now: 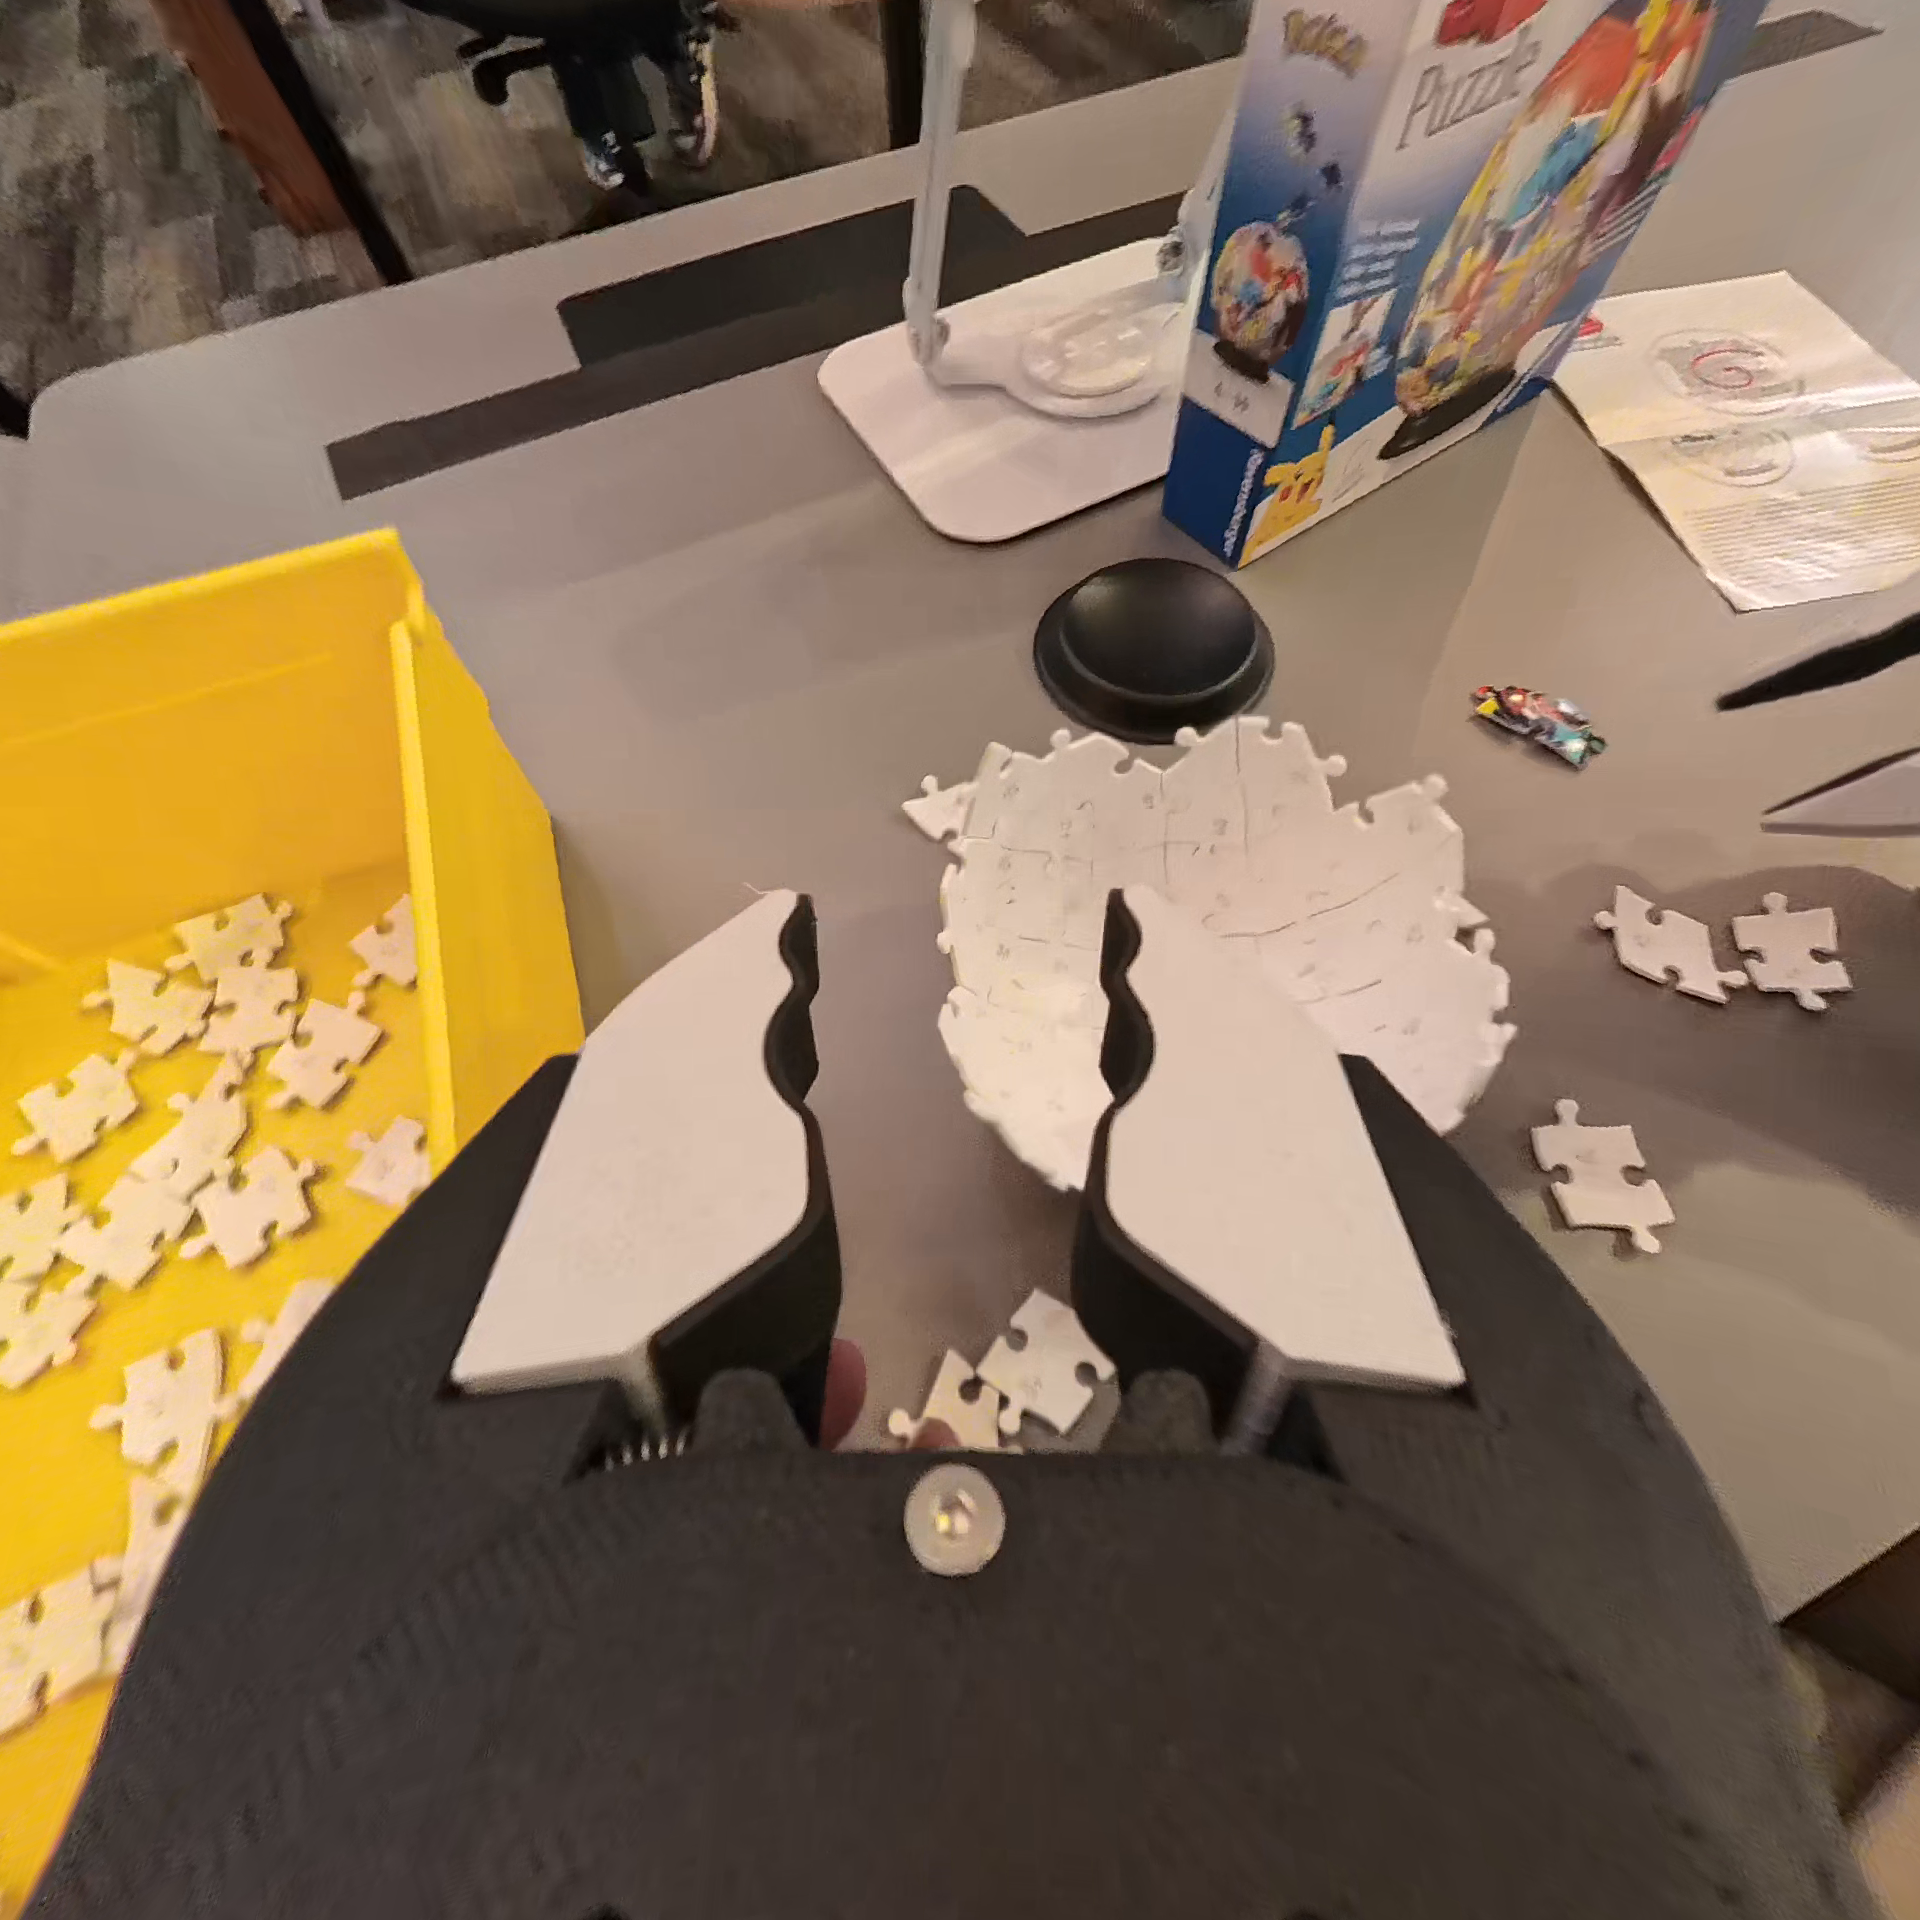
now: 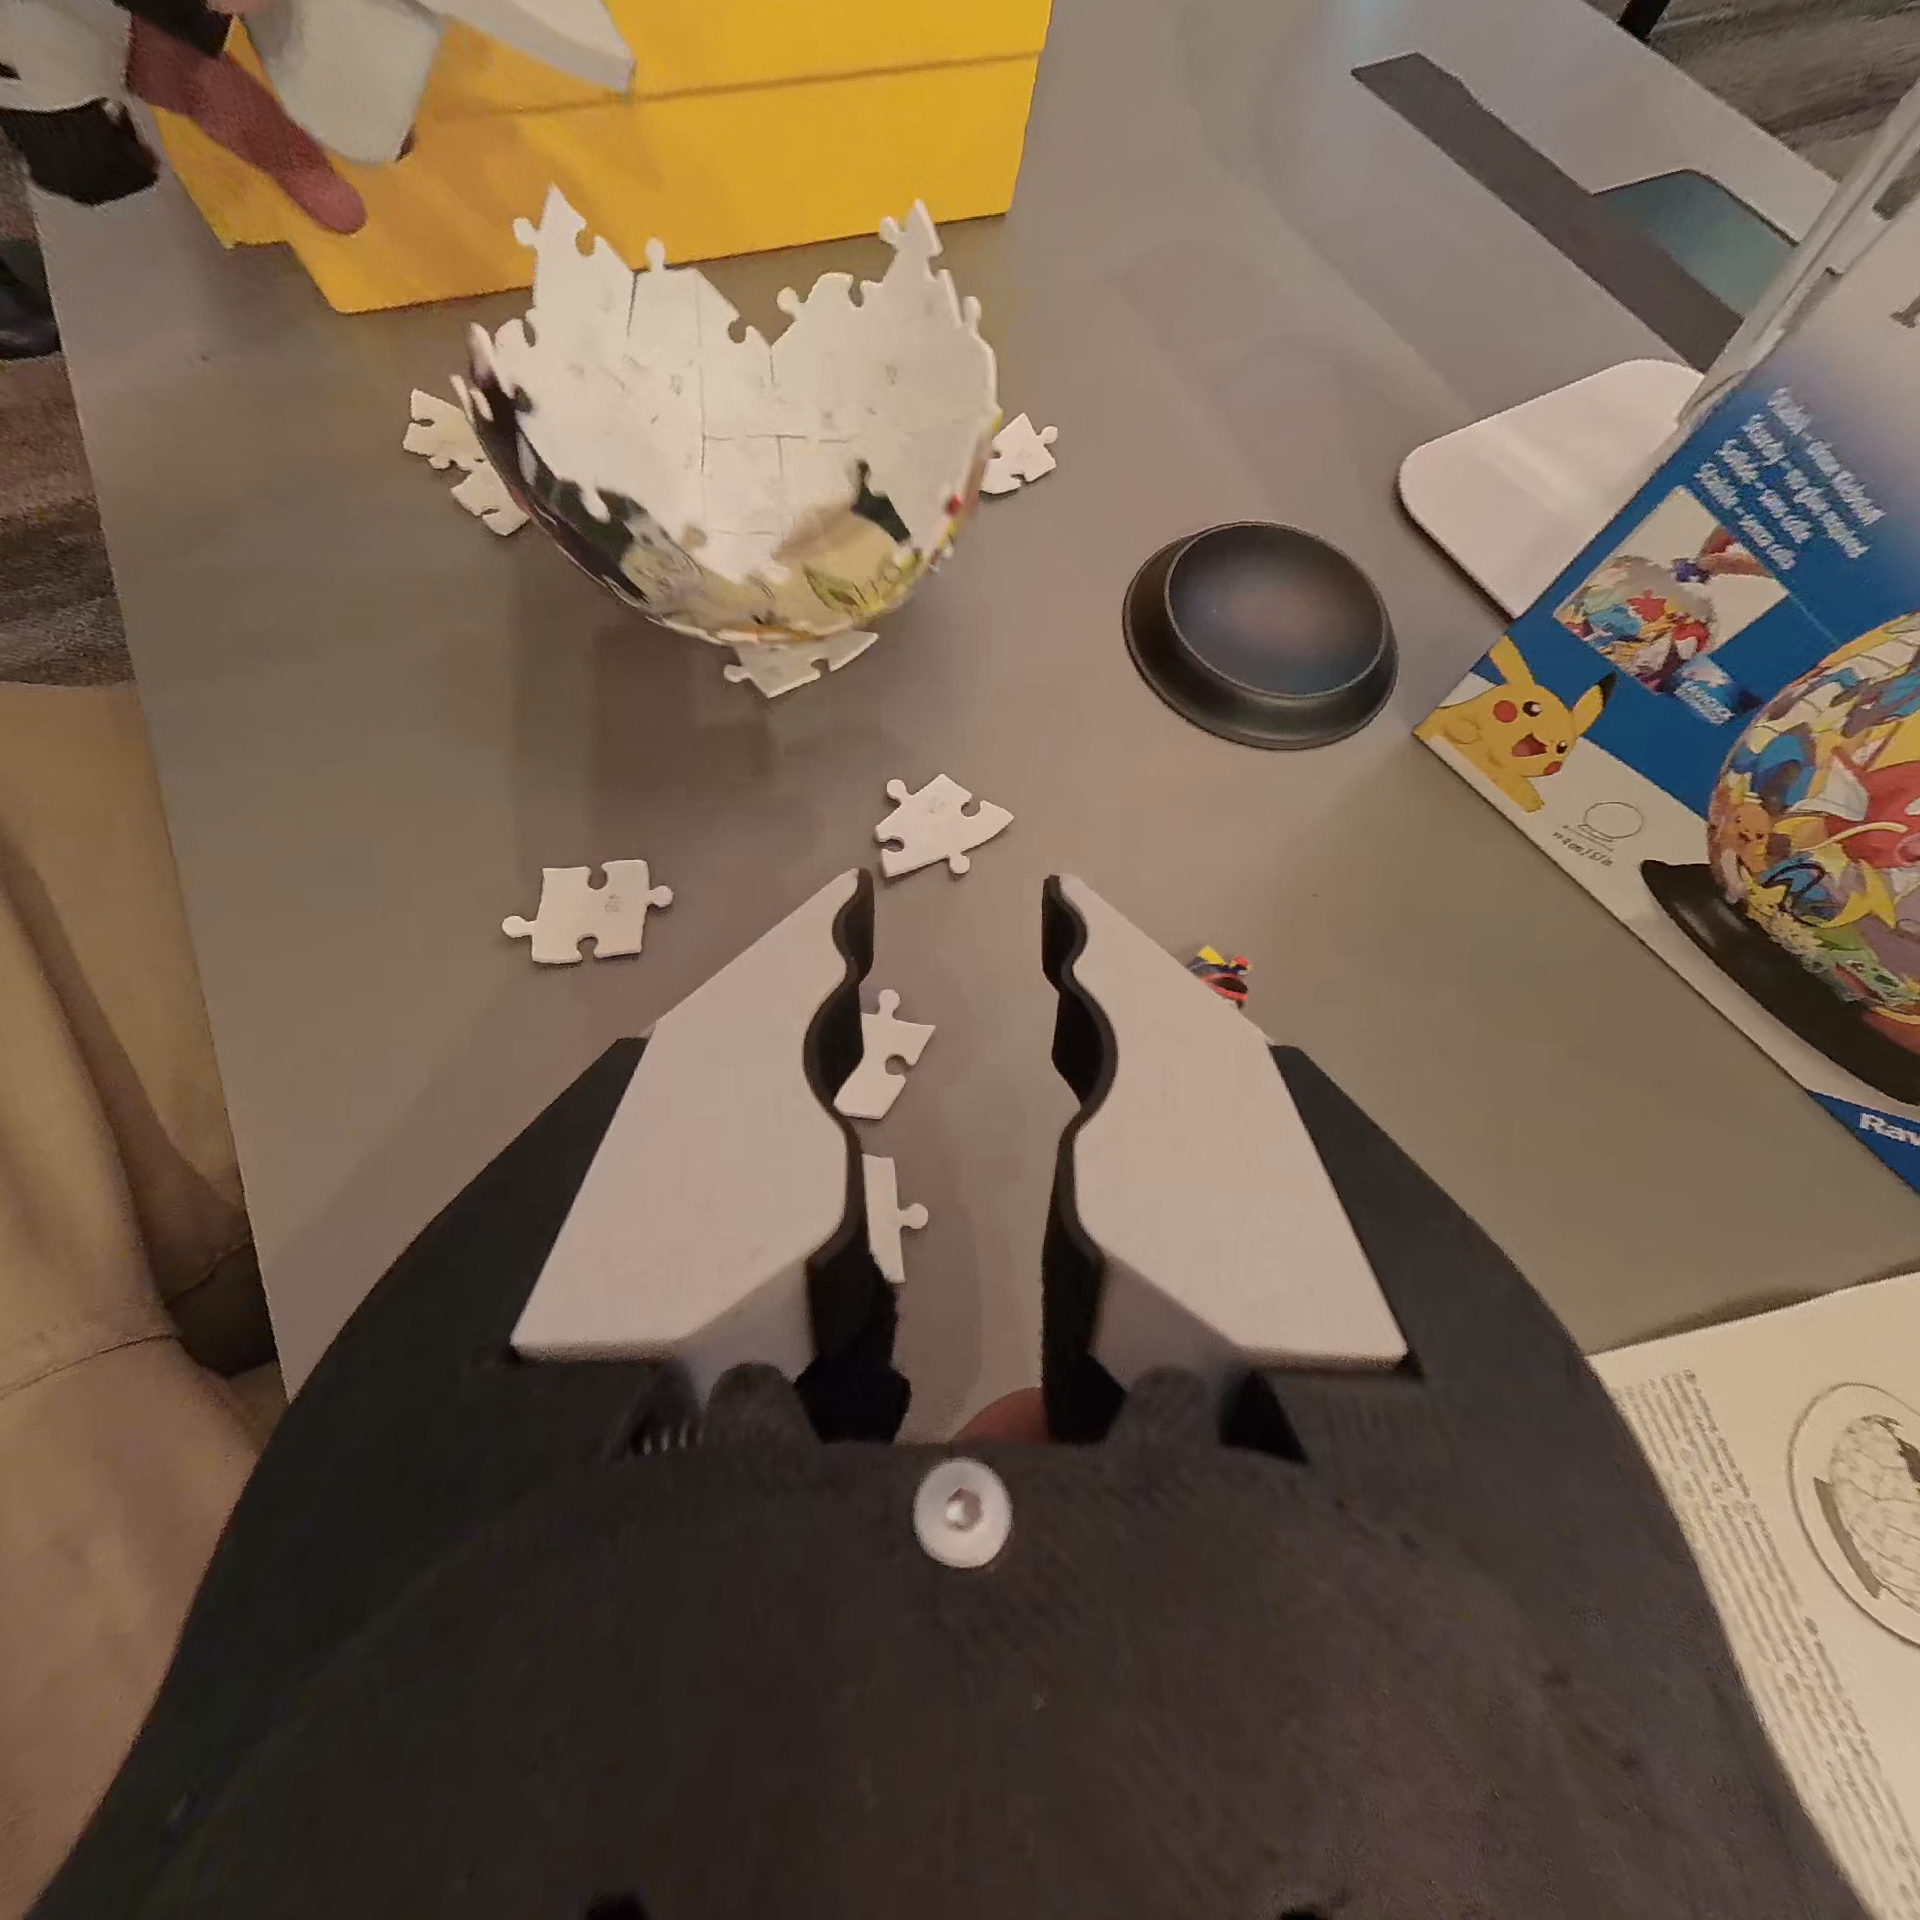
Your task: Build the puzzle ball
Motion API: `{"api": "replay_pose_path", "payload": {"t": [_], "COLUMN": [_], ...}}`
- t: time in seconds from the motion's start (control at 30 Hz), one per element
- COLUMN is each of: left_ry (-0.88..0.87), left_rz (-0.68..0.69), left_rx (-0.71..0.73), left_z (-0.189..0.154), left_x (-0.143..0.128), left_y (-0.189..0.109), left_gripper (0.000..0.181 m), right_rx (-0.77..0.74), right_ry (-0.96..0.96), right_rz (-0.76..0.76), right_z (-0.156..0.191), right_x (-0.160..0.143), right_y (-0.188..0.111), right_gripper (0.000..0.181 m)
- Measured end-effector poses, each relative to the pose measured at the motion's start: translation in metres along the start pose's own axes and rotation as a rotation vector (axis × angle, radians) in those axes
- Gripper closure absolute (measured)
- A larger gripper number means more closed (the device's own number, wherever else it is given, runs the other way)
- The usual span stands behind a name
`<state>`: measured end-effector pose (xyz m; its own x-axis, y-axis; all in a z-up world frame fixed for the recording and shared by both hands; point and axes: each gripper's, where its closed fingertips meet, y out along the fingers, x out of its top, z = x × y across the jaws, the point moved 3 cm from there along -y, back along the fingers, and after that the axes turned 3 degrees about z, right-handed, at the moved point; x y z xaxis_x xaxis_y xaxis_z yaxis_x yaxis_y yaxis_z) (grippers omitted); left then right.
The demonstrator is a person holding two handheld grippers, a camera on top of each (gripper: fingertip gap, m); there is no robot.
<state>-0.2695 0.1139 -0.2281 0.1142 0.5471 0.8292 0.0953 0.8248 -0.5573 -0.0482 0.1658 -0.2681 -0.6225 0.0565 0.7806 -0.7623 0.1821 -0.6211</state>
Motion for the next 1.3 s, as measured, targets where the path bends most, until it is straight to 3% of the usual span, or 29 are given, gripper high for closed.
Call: {"api": "replay_pose_path", "payload": {"t": [0.23, 0.63, 0.9, 1.07, 1.3], "left_ry": [0.127, 0.178, 0.189, 0.215, 0.241], "left_rz": [0.081, 0.320, 0.383, 0.440, 0.500], "left_rx": [-0.038, -0.108, -0.154, -0.166, -0.190], "left_z": [-0.011, -0.011, -0.006, -0.004, -0.003], "left_x": [0.002, -0.007, -0.009, -0.018, -0.029], "left_y": [0.016, 0.050, 0.068, 0.082, 0.090], "left_gripper": [0.128, 0.123, 0.124, 0.129, 0.159], "right_rx": [0.053, 0.094, 0.134, 0.147, 0.149], "right_ry": [-0.024, -0.052, -0.016, -0.029, -0.006], "right_rz": [0.040, 0.075, 0.078, 0.095, 0.082], "right_z": [0.014, 0.022, 0.024, 0.029, 0.024], "right_x": [-0.004, -0.008, -0.009, -0.011, -0.010], "right_y": [0.012, 0.024, 0.027, 0.032, 0.032], "right_gripper": [0.150, 0.150, 0.151, 0.151, 0.151]}}
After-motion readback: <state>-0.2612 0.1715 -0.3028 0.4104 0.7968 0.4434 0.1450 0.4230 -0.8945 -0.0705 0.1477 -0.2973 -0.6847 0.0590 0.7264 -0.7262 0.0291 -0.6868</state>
